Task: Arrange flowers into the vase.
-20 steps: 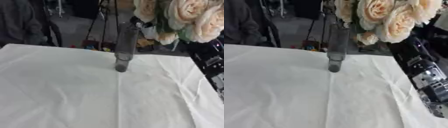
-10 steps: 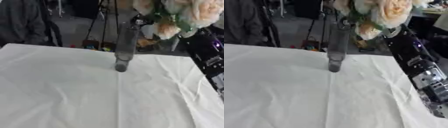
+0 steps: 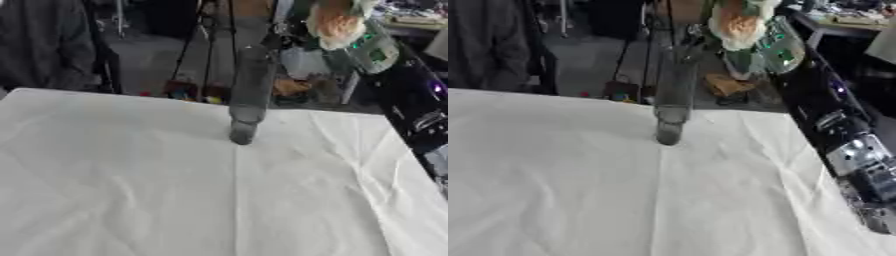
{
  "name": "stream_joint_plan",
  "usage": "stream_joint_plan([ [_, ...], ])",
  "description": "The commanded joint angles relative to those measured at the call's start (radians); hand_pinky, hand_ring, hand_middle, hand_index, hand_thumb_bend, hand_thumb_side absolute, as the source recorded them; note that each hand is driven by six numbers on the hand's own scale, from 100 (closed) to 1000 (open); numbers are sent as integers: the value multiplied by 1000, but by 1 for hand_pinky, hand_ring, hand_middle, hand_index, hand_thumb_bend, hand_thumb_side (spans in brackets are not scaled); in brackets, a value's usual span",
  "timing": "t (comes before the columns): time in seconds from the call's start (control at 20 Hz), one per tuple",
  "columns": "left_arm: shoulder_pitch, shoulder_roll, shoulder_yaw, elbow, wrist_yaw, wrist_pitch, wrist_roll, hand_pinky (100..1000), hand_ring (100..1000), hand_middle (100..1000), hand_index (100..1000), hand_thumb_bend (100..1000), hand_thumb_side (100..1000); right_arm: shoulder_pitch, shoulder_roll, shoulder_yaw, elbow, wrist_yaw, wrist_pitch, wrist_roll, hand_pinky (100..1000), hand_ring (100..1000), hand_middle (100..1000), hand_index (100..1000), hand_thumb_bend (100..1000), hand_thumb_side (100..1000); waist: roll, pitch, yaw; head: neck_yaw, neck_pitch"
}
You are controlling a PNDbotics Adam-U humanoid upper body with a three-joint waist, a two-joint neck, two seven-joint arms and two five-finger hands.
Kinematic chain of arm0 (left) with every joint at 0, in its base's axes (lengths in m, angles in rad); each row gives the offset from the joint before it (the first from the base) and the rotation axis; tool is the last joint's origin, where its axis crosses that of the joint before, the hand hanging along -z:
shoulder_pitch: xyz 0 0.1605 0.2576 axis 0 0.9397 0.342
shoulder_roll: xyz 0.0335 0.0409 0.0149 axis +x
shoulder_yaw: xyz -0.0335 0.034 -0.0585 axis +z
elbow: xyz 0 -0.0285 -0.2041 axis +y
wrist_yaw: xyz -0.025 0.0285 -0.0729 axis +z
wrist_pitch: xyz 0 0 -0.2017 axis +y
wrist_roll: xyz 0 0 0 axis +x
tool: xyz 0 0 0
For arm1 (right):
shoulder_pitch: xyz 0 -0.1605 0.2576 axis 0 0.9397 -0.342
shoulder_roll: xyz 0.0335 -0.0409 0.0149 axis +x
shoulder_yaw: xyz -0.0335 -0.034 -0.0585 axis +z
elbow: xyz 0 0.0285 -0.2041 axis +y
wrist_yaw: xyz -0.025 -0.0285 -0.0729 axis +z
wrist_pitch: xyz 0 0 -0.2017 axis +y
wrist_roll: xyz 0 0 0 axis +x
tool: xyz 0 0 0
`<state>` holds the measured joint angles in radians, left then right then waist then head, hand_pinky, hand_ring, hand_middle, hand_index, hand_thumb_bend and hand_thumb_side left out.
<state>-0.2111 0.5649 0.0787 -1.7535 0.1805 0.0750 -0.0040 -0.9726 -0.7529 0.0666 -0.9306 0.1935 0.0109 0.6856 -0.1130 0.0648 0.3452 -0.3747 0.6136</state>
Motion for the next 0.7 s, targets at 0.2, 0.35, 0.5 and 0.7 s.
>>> stream_joint_plan([
  [0.2,-7,34,10,-7,8,1,-1,683,666,733,563,971,744,-17,-33,-4,-30,42,51,-100,1000,969,861,674,100,1000,11,-11,-3,3,1],
  [0.35,-6,33,10,-6,10,1,-2,683,666,733,563,971,744,-17,-32,4,-41,91,76,-138,1000,960,847,627,100,1000,14,-7,-1,4,1],
  [0.5,-7,32,10,-6,12,1,-2,683,666,732,563,970,744,-19,-25,9,-51,144,100,-181,1000,945,830,581,100,1000,16,-4,2,3,2],
  [0.7,-9,28,9,-6,14,1,-4,683,666,732,563,969,744,-22,-11,16,-57,187,125,-224,1000,932,816,548,100,1000,18,2,10,1,1],
])
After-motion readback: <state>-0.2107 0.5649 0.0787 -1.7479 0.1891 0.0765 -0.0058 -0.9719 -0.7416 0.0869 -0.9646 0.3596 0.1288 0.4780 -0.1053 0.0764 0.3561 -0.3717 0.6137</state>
